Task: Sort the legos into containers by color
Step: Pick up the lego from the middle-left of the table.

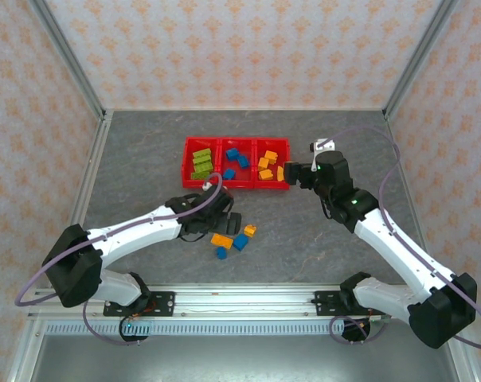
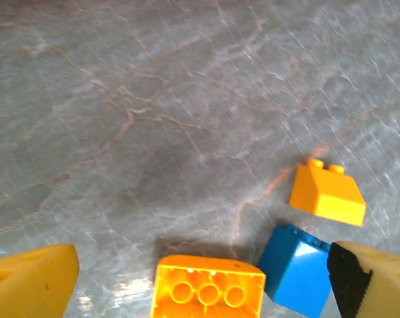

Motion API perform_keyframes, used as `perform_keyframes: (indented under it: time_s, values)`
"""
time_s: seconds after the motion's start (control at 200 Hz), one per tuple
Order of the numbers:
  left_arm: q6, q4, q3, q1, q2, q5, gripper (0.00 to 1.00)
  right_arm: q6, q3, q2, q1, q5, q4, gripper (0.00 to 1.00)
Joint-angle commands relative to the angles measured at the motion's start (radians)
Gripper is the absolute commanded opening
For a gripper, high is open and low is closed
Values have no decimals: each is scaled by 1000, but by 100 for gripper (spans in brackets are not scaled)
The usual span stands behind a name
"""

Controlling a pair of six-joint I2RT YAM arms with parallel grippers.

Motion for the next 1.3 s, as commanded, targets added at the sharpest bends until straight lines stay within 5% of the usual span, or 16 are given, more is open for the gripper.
perform_keyframes:
  time_s: [0.0,0.571,0.931,1.296]
  values:
    - [47,-4,8,-42,11,4,97,5,12,3,-1,2,5,100]
    - [278,-86,212,-178,317,-23,74,13,-3,-32,-1,140,18,100]
    - [295,-108,224,-184,413,-20,59,9,-5,-31,-1,158,22,100]
    - [272,-99,201,-185,417,14,31,10,-4,-30,-1,145,26,100]
